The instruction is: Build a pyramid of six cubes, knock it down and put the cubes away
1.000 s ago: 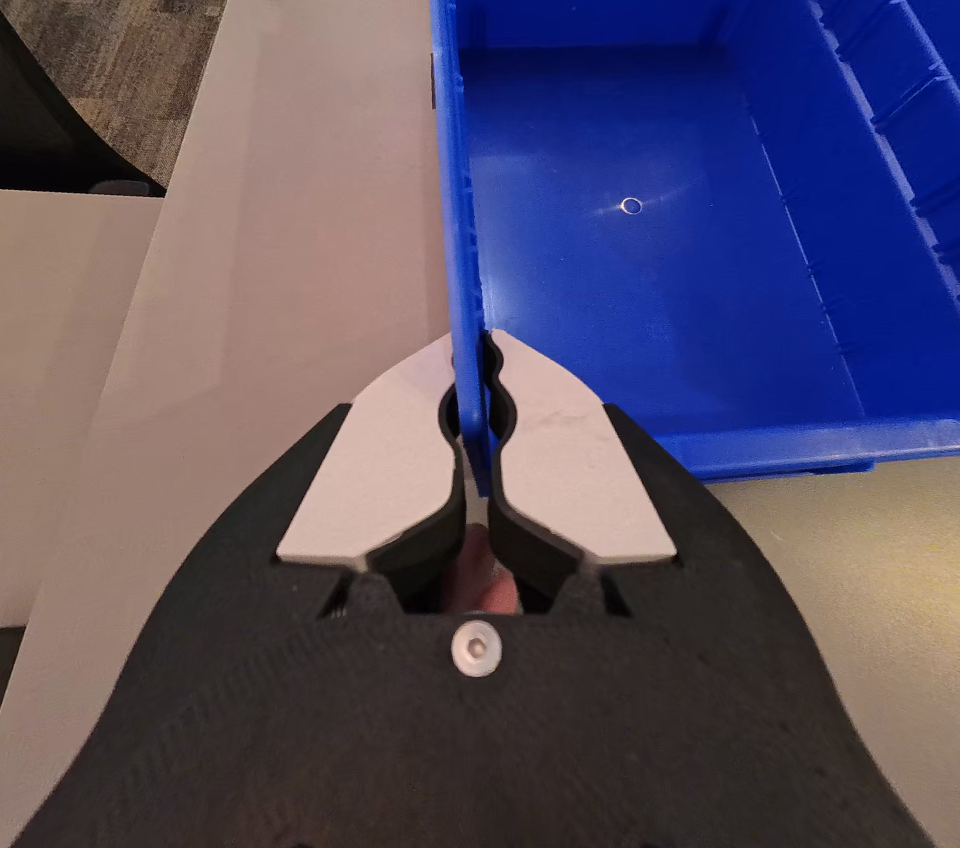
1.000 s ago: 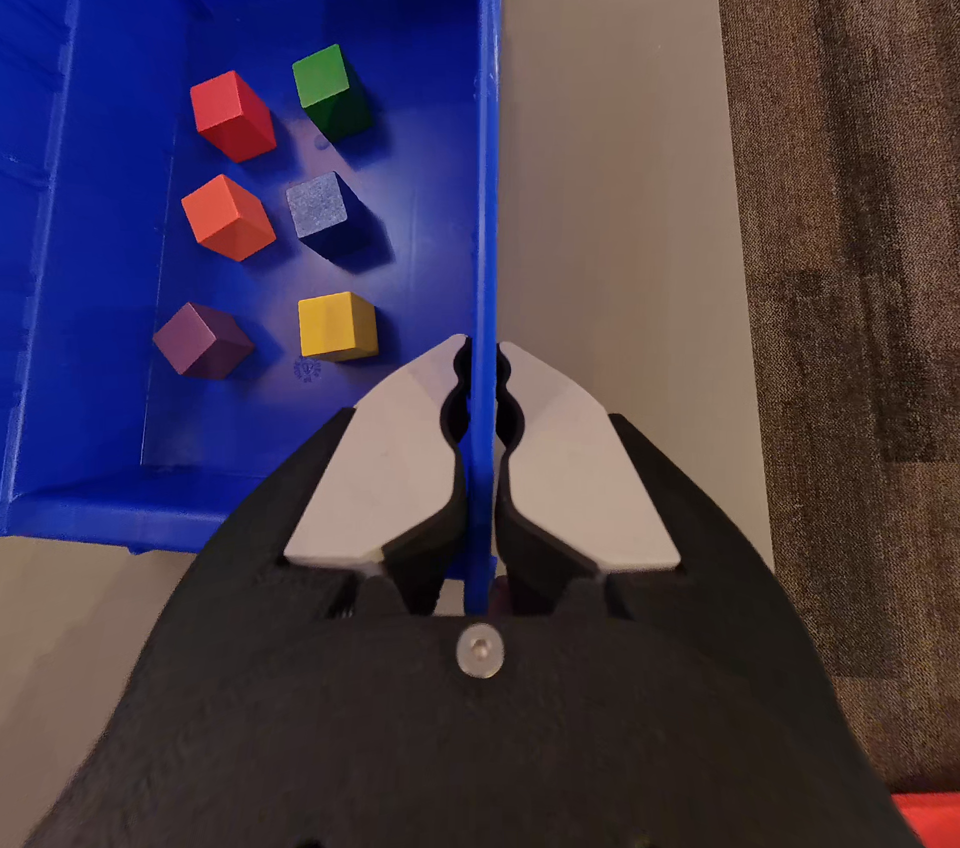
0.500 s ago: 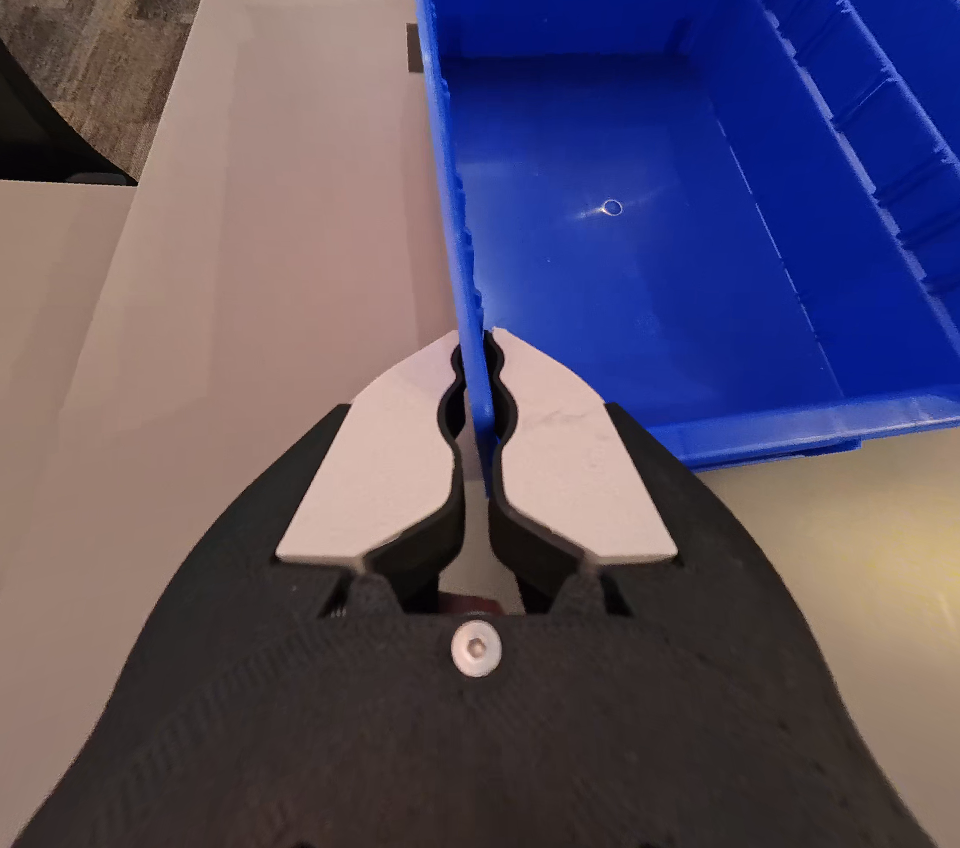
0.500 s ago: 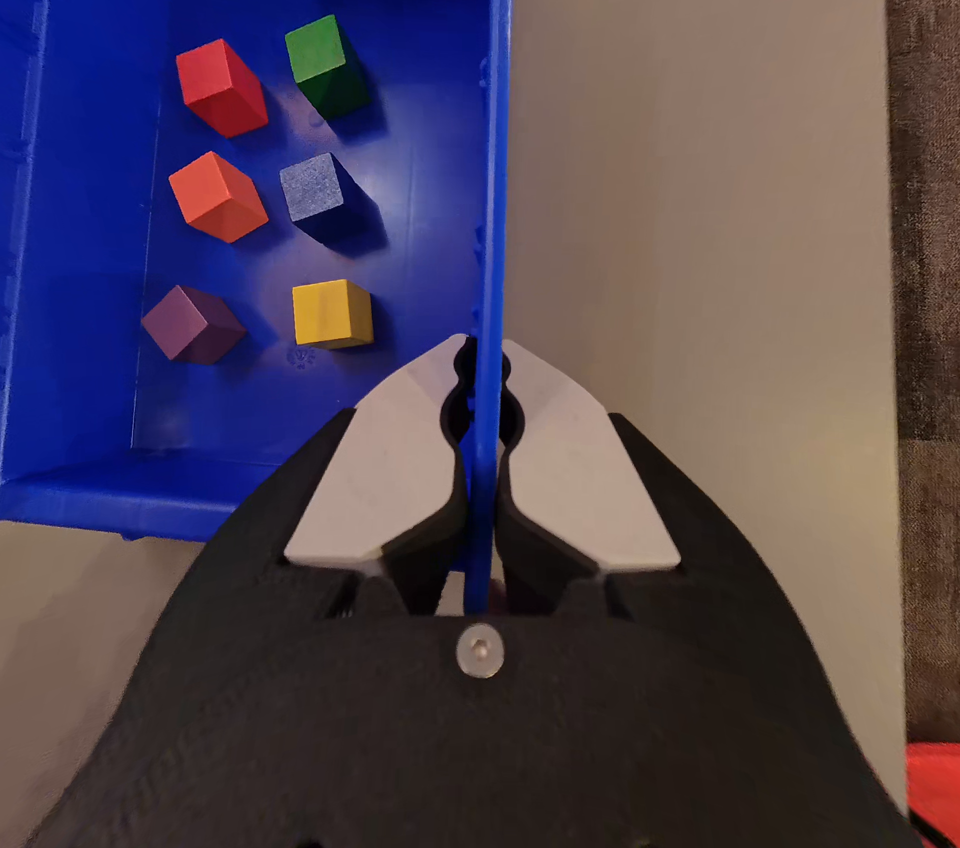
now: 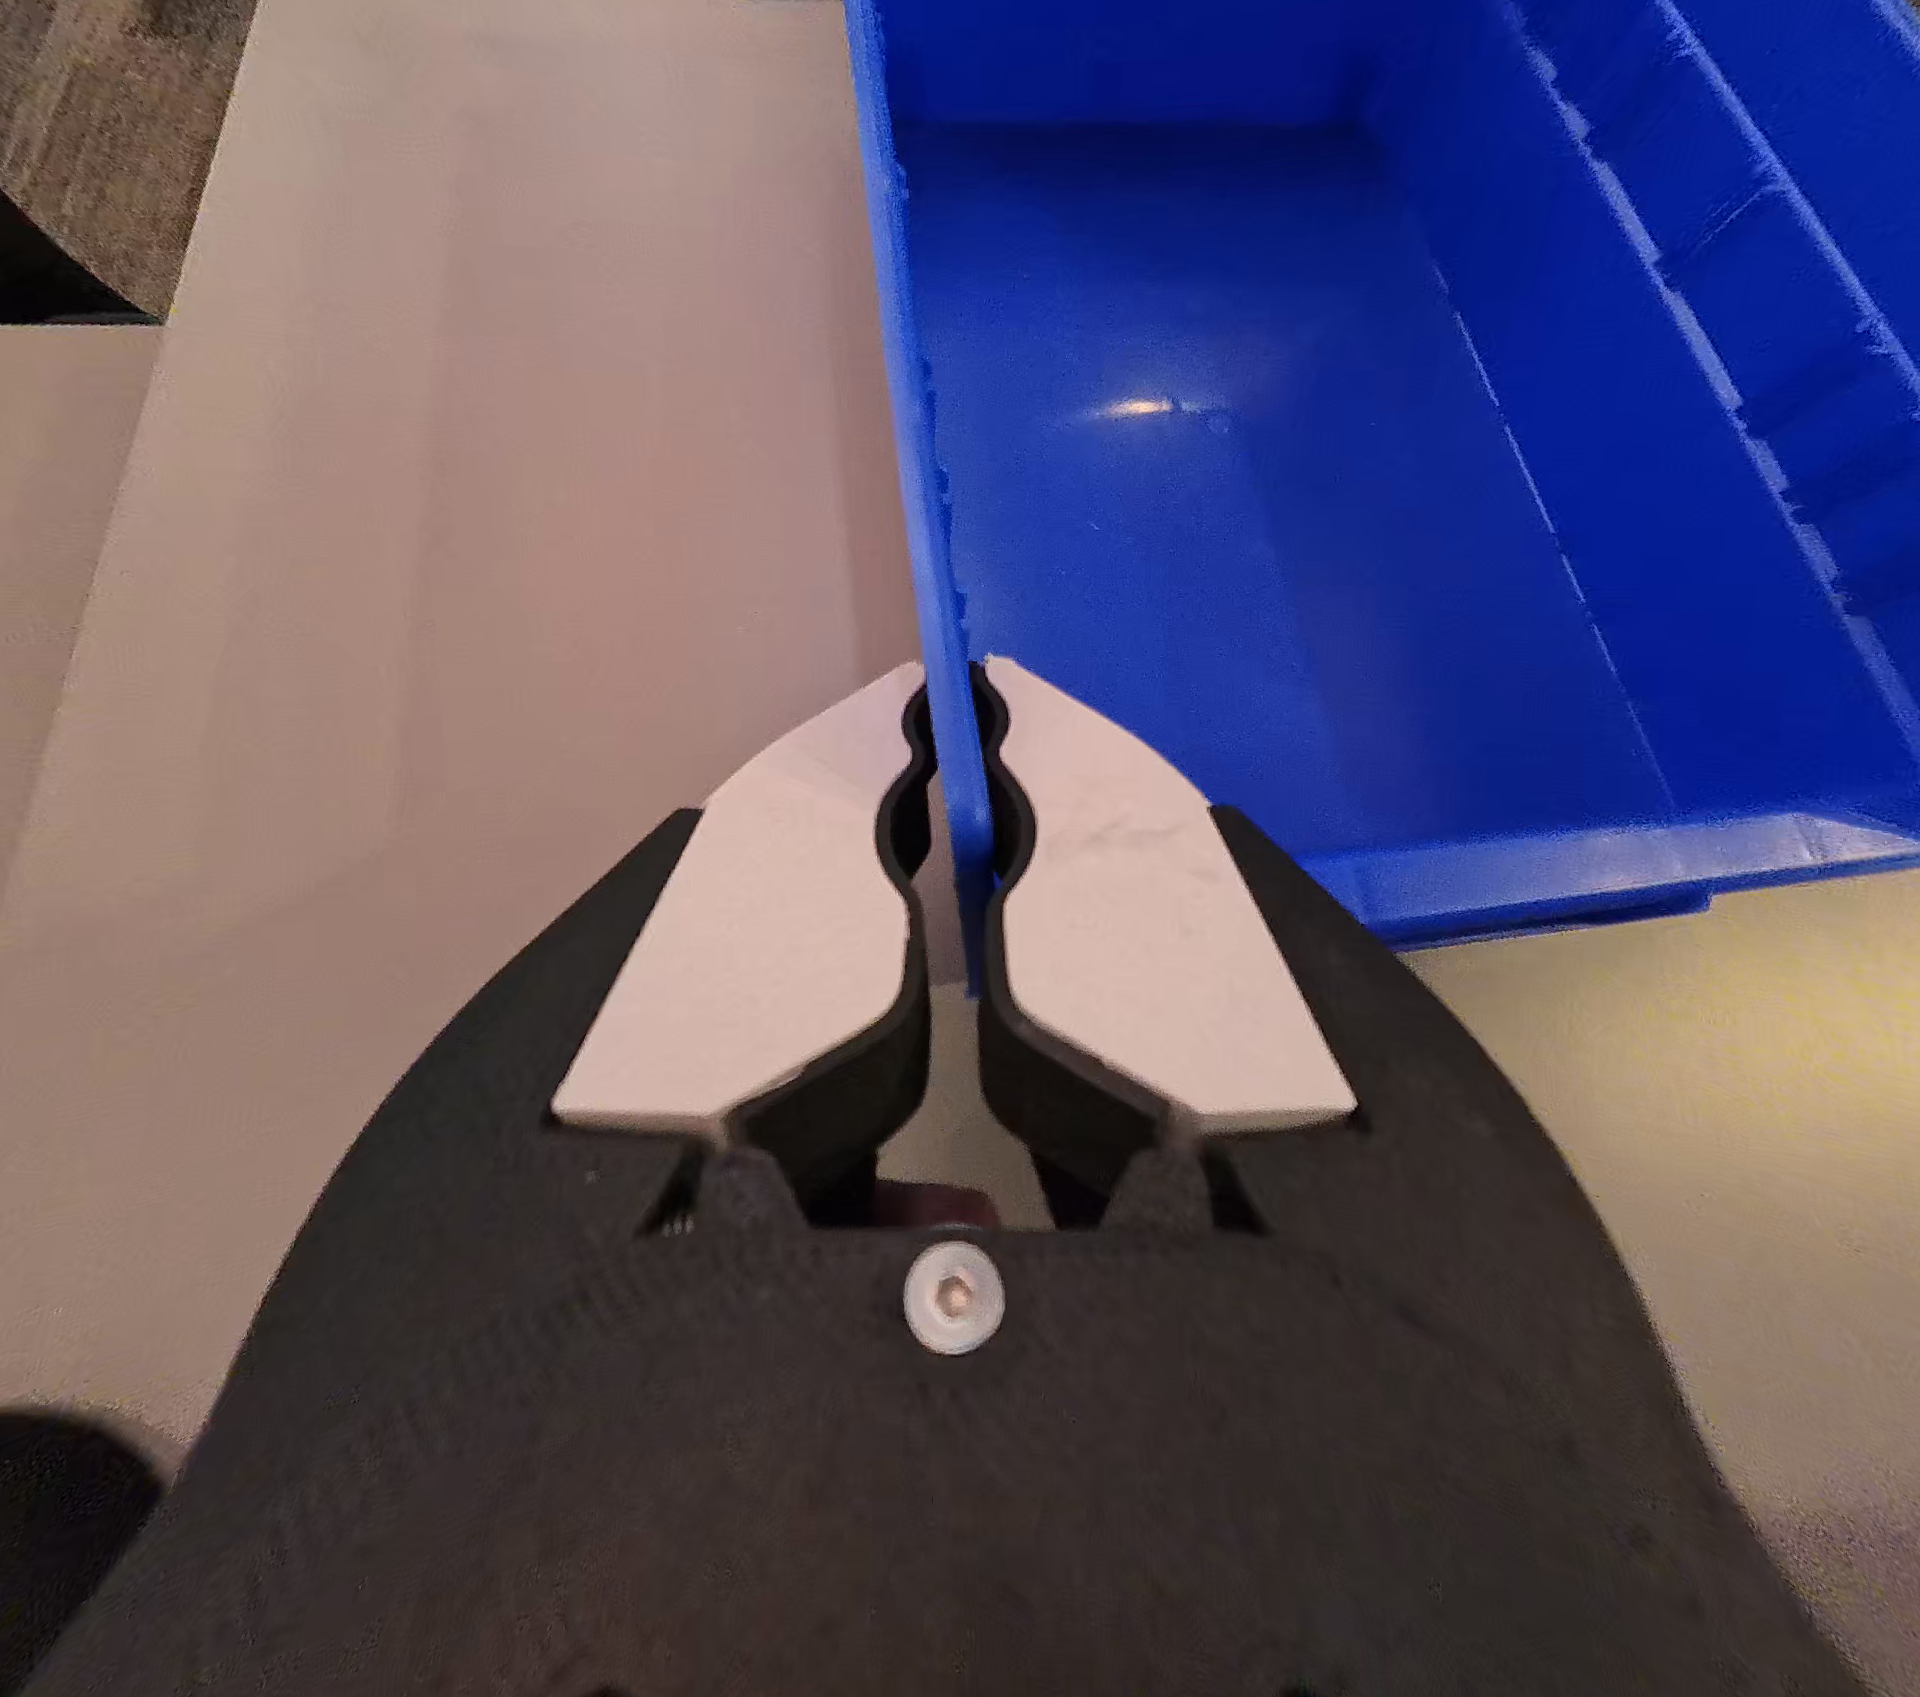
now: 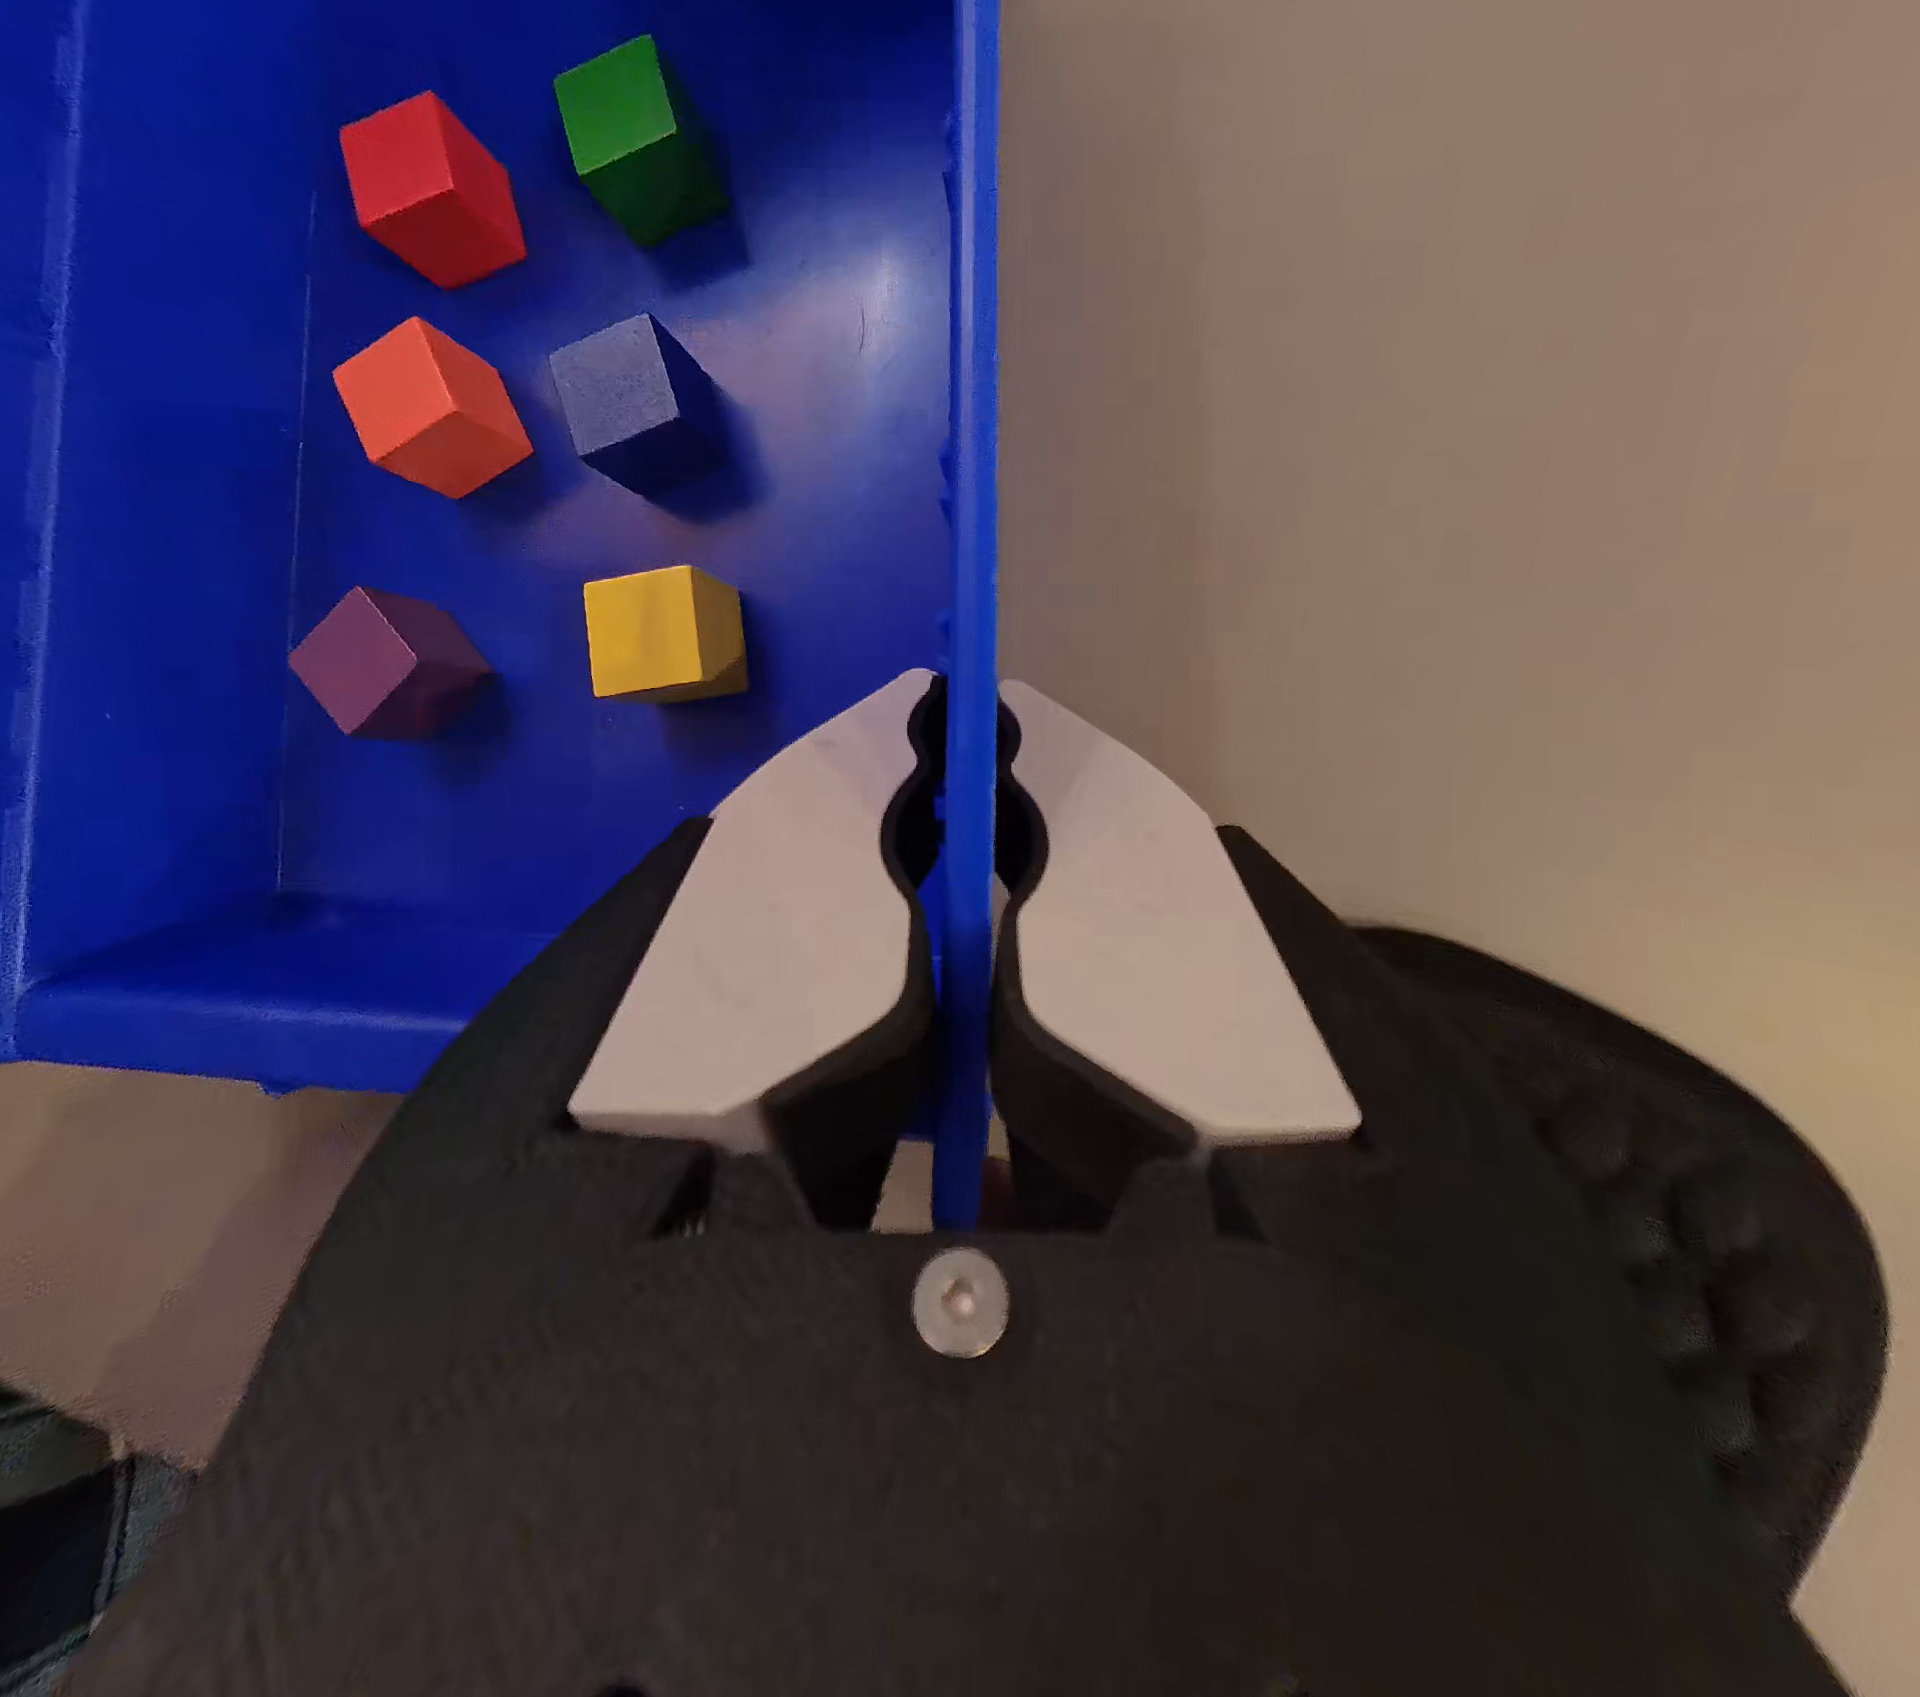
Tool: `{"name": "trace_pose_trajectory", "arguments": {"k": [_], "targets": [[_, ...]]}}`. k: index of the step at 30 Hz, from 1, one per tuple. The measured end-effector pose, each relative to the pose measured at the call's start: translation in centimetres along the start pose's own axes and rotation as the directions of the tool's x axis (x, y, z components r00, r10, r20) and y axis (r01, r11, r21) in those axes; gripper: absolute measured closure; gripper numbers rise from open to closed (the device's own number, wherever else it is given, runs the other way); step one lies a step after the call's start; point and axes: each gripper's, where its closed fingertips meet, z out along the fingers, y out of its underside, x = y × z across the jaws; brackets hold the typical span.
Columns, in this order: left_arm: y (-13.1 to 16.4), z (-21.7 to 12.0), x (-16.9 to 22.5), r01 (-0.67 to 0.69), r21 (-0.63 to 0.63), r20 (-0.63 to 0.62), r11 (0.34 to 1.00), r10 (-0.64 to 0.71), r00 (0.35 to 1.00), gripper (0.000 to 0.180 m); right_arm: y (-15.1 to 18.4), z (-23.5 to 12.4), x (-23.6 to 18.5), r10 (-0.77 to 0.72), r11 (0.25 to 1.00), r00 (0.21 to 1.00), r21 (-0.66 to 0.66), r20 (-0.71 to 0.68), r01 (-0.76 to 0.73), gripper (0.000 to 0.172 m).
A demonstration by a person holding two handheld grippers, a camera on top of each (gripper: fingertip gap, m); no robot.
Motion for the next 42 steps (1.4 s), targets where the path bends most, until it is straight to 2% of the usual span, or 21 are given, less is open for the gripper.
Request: {"name": "trace_pose_trajectory", "arguments": {"k": [3, 5, 6, 8, 9, 11, 13, 17, 25, 42], "targets": [[1.5, -1.8, 0.6, -0.001, -0.006, -0.023, 1.0, 0.001, 1.0, 0.173, 1.2, -0.6, -1.2, -0.018, 1.0, 1.0, -0.007, 0.016, 0.019, 0.165], [2.5, -2.2, 0.3, 0.018, -0.029, -0.015, 0.999, -0.019, 1.0, 0.136, 1.9, -1.0, -1.6, -0.032, 0.999, 0.999, -0.009, 0.013, 0.032, 0.165], [2.9, -2.3, 0.3, 0.03, -0.045, -0.022, 0.999, -0.031, 0.999, 0.126, 2.1, -1.2, -1.7, -0.034, 0.999, 0.999, -0.01, 0.015, 0.034, 0.165], [3.4, -1.9, 0.4, 0.037, -0.076, -0.047, 0.996, -0.041, 0.998, 0.123, 2.4, -1.4, -1.8, -0.037, 0.999, 0.999, -0.012, 0.022, 0.037, 0.165], [3.4, -1.6, 0.7, 0.037, -0.088, -0.071, 0.995, -0.043, 0.997, 0.124, 2.5, -1.4, -1.9, -0.05, 0.999, 0.998, -0.014, 0.024, 0.05, 0.165], [3.0, -1.3, 1.6, 0.06, -0.093, -0.143, 0.994, -0.073, 0.987, 0.16, 2.8, -1.6, -2.0, -0.069, 0.997, 0.997, -0.021, 0.03, 0.07, 0.165], [2.8, -1.1, 1.5, 0.071, -0.111, -0.154, 0.991, -0.088, 0.984, 0.172, 3.1, -1.8, -2.1, -0.086, 0.996, 0.995, -0.027, 0.043, 0.088, 0.164], [3.0, -1.5, 1.0, 0.086, -0.114, -0.131, 0.99, -0.101, 0.986, 0.174, 4.1, -2.4, -2.6, -0.16, 0.986, 0.984, -0.035, 0.083, 0.164, 0.164], [4.5, -4.4, -0.4, 0.131, -0.079, -0.109, 0.988, -0.139, 0.984, 0.175, 5.6, -2.9, -6.0, -0.301, 0.948, 0.93, -0.037, 0.213, 0.316, 0.165], [4.2, -12.1, -4.9, 0.143, 0.062, -0.006, 0.988, -0.143, 0.99, 0.174, 1.0, 3.1, -19.0, -0.464, 0.864, 0.803, -0.009, 0.375, 0.503, 0.166]]}}
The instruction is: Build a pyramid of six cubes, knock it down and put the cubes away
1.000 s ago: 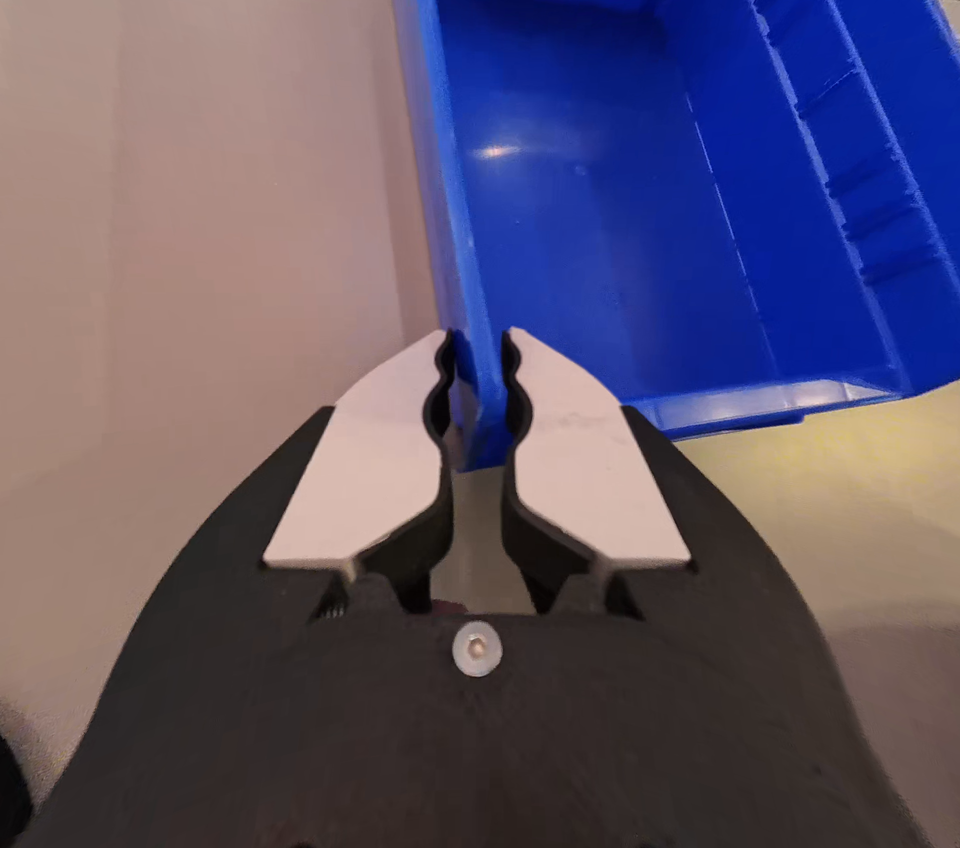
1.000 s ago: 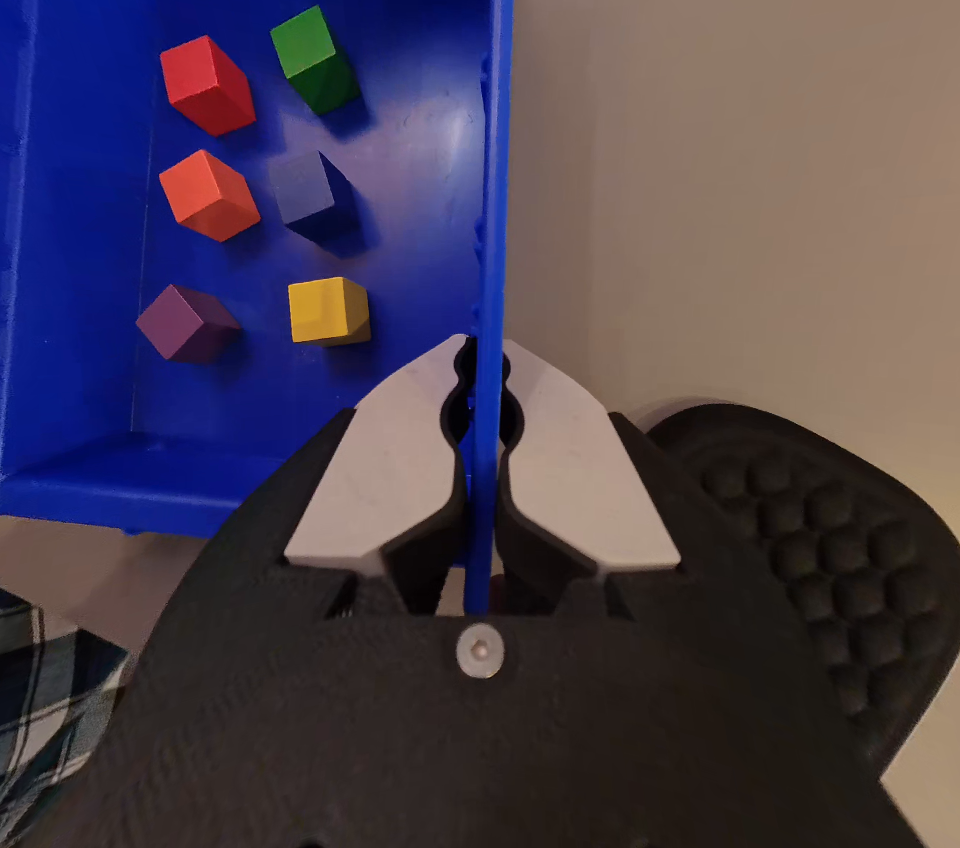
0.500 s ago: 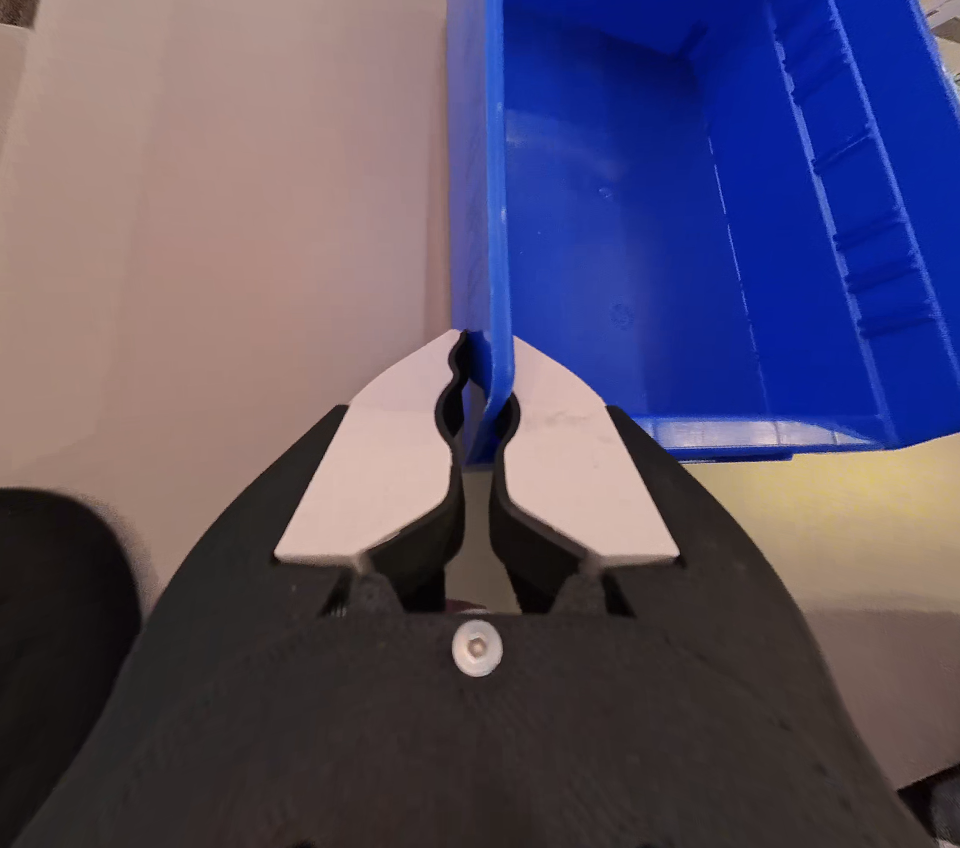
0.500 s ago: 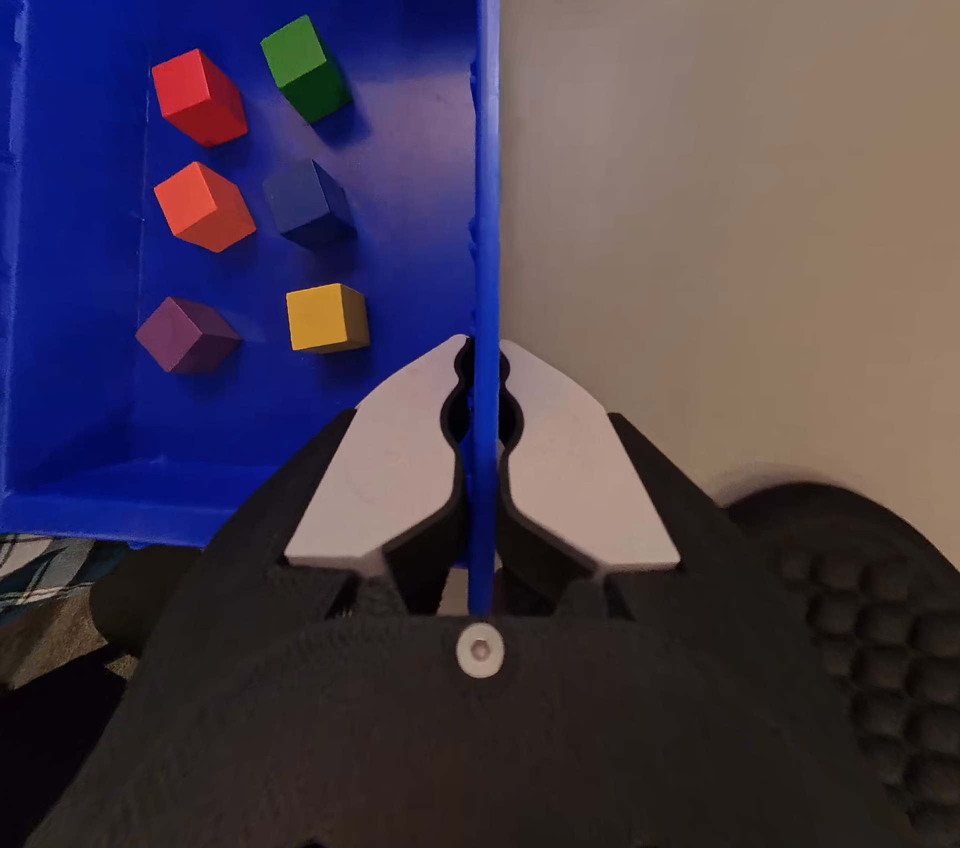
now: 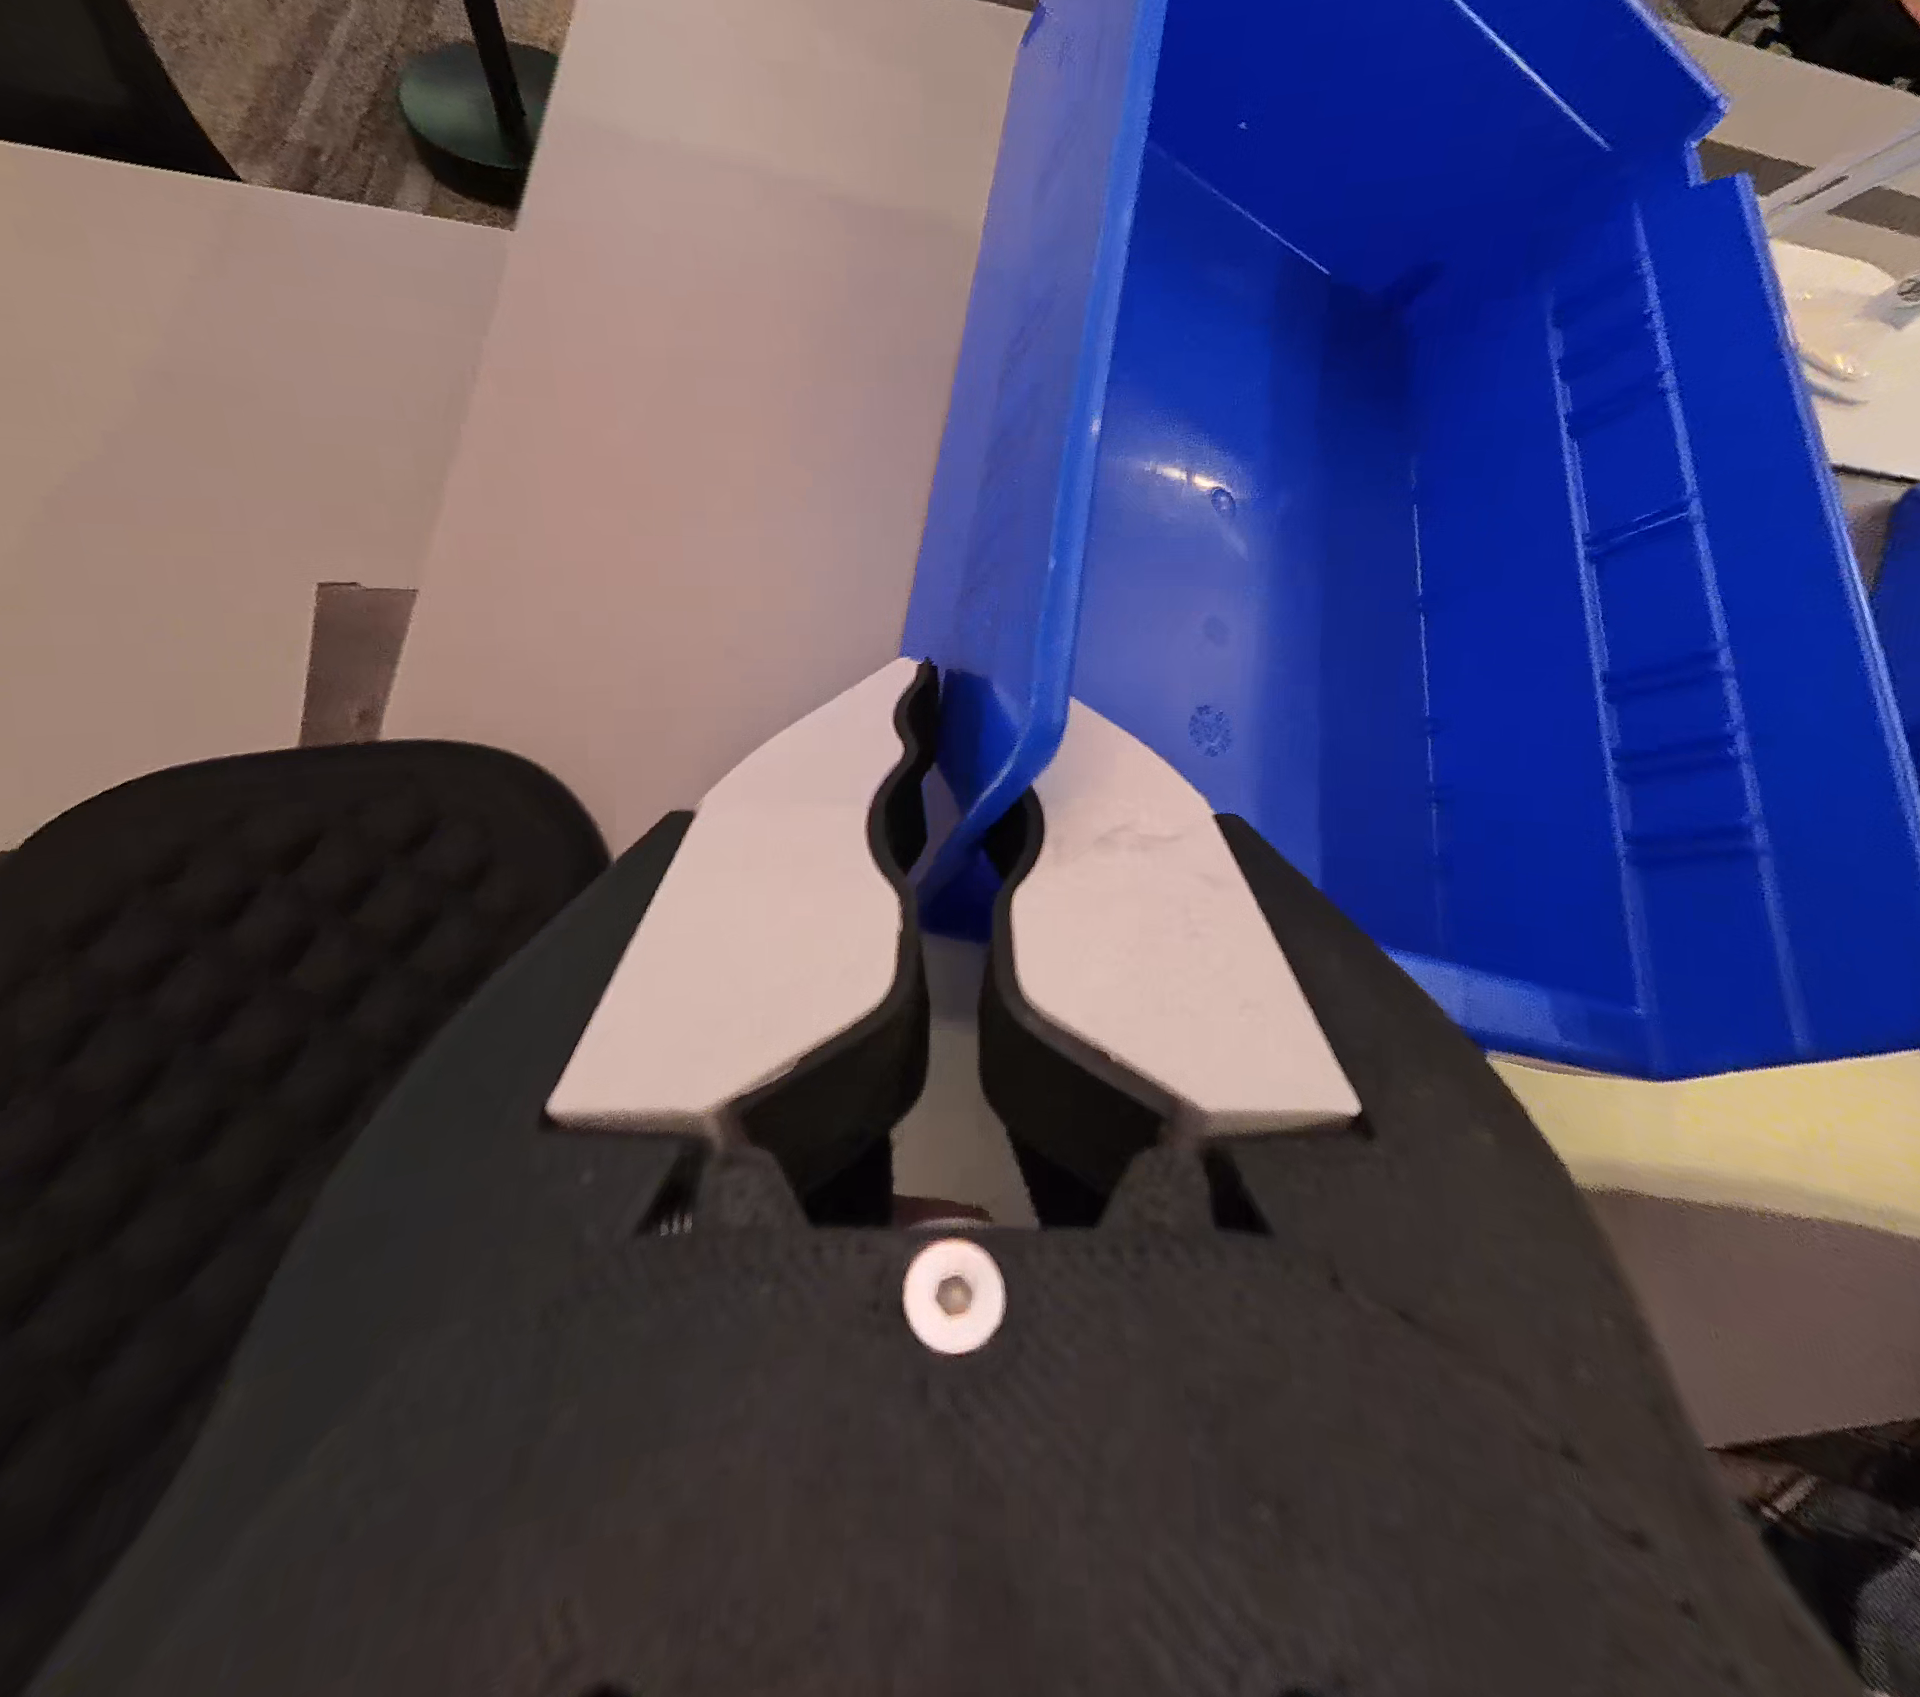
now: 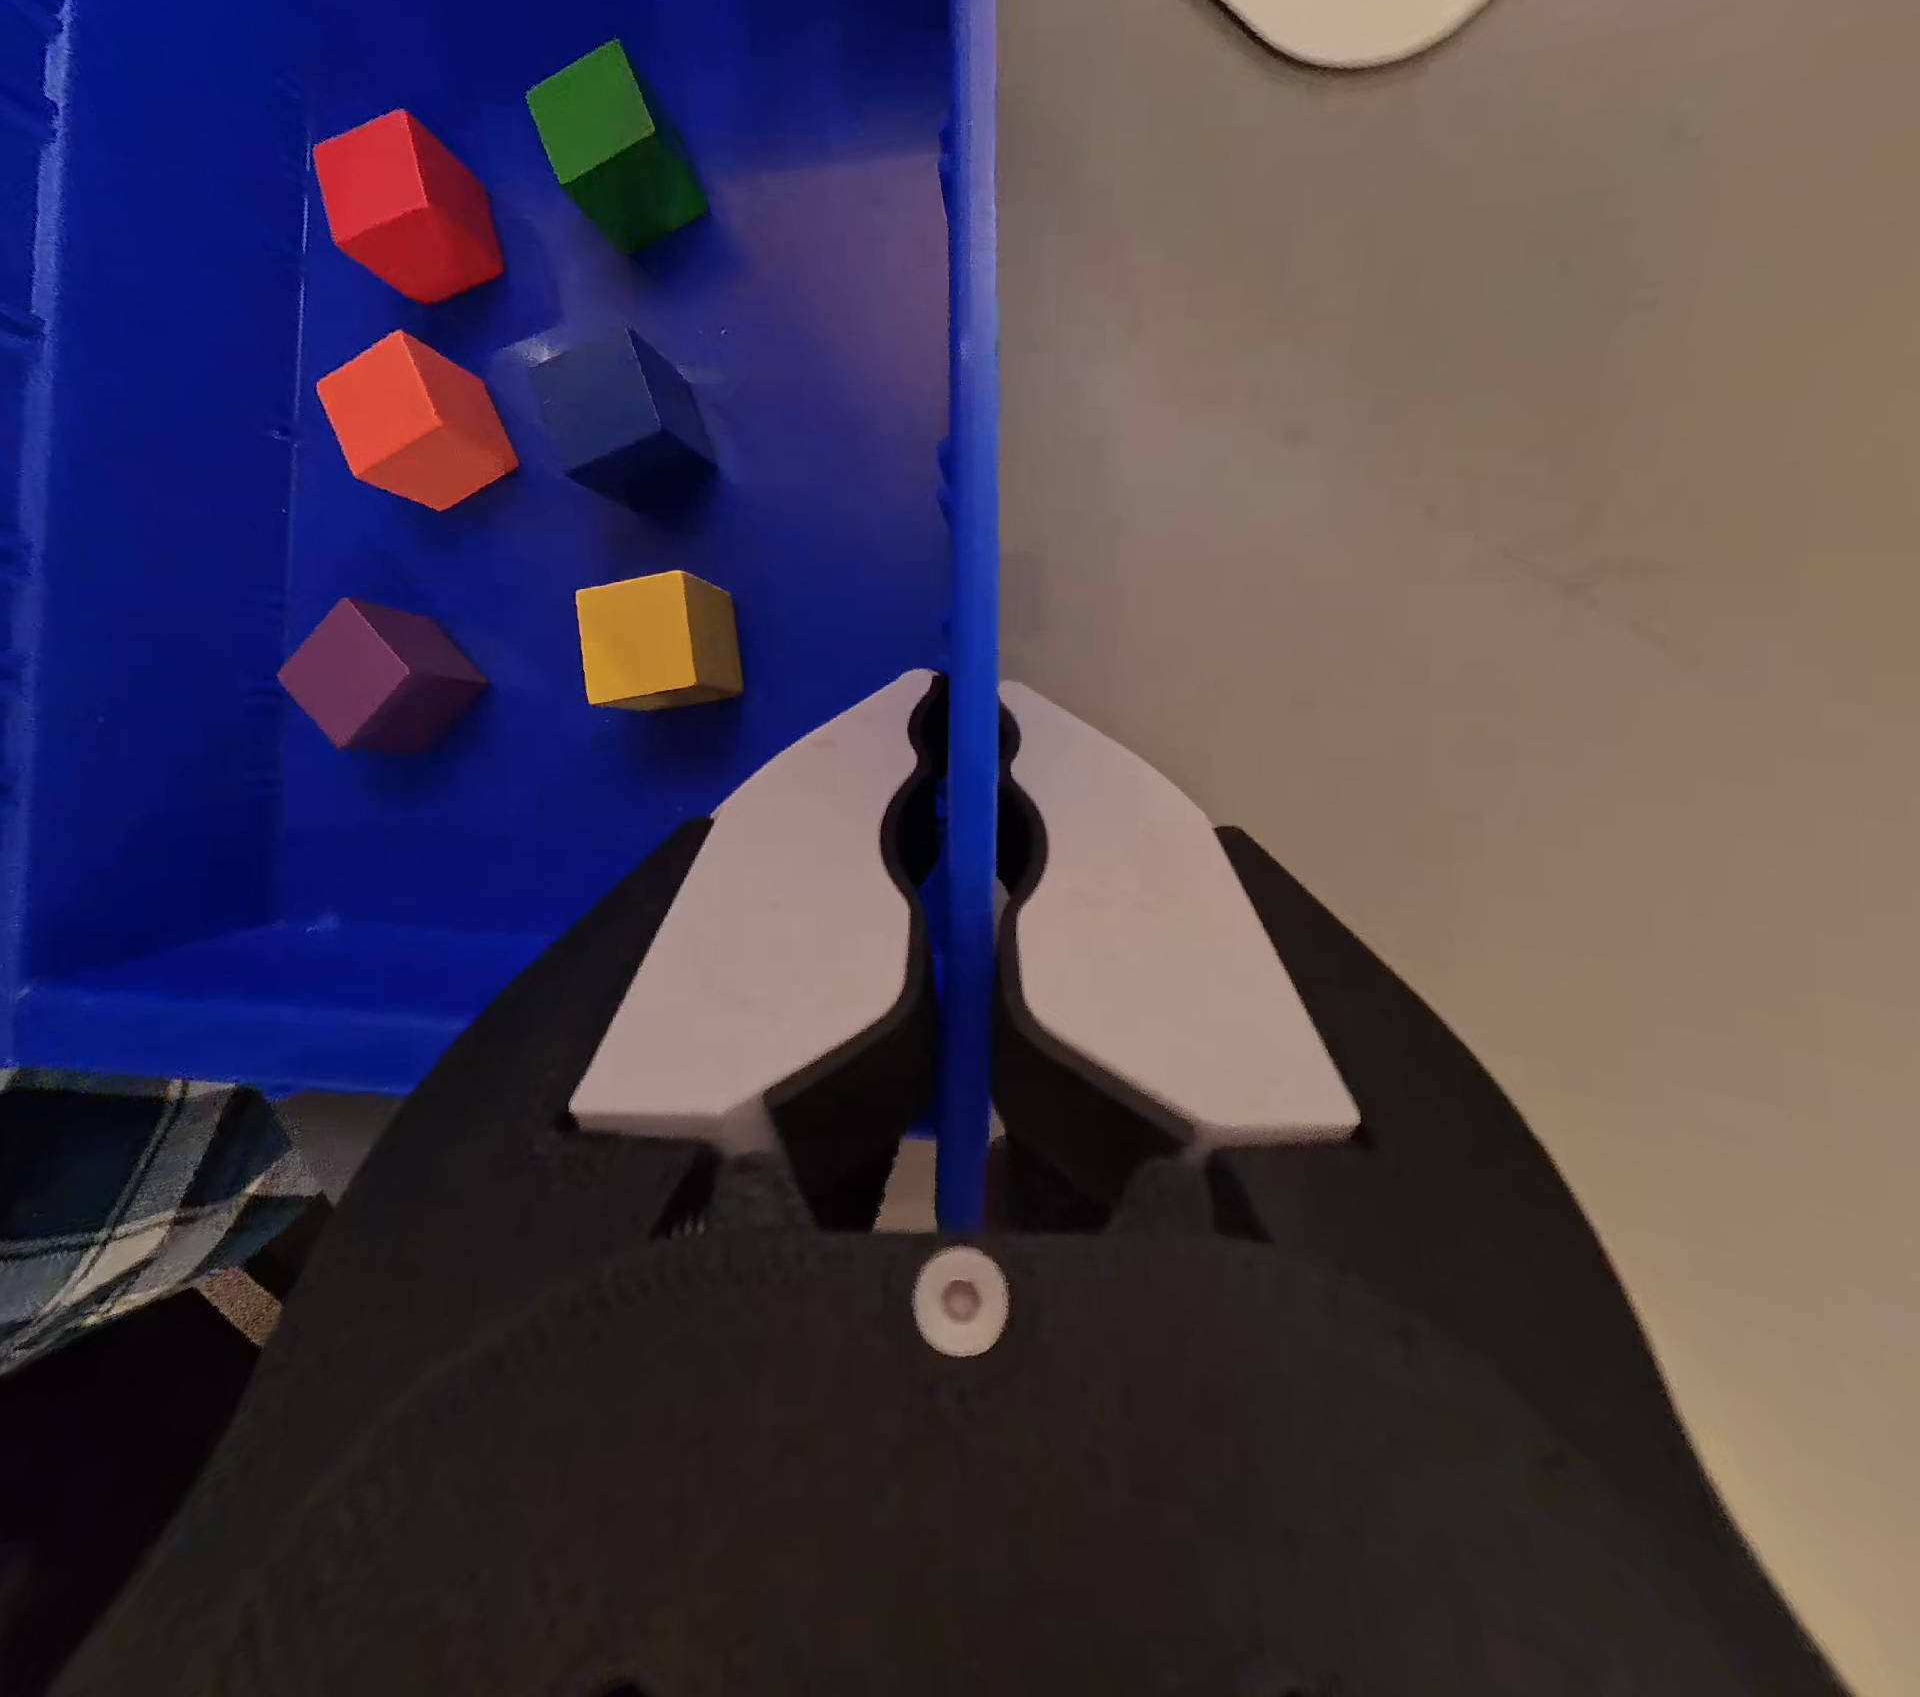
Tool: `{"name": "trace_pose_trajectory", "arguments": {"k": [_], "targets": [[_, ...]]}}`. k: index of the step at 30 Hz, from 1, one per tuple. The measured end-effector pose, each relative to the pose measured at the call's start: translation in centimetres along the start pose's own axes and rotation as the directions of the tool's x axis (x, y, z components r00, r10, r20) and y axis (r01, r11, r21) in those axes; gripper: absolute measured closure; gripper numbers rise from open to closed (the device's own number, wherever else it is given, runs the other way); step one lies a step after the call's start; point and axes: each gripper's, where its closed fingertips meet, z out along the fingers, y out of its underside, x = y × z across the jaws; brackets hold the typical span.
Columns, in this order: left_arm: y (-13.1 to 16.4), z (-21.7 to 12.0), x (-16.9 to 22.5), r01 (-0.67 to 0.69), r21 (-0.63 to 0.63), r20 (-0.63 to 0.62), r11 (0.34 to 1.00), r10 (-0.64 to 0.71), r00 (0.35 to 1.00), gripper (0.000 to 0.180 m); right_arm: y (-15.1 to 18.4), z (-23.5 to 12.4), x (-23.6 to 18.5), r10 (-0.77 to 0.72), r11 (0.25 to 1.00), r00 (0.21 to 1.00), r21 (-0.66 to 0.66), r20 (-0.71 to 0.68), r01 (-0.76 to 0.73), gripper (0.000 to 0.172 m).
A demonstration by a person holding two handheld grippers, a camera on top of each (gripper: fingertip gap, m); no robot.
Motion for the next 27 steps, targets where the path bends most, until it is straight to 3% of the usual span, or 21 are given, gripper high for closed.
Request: {"name": "trace_pose_trajectory", "arguments": {"k": [17, 25, 27], "targets": [[-2.8, -9.0, -6.8, 0.02, 0.159, 0.137, 0.987, -0.042, 0.99, 0.173, -11.9, 9.7, -6.1, -0.064, 0.998, 0.997, -0.002, 0.054, 0.064, 0.166], [-2.7, -10.9, -8.5, 0.039, 0.179, 0.171, 0.983, -0.07, 0.983, 0.172, -17.3, 14.3, -10.0, -0.063, 0.998, 0.998, 0.011, 0.01, 0.062, 0.165], [-2.8, -11.0, -8.5, 0.048, 0.184, 0.171, 0.982, -0.08, 0.982, 0.172, -18.4, 14.8, -10.7, -0.104, 0.994, 0.994, 0.036, -0.016, 0.104, 0.142]]}}
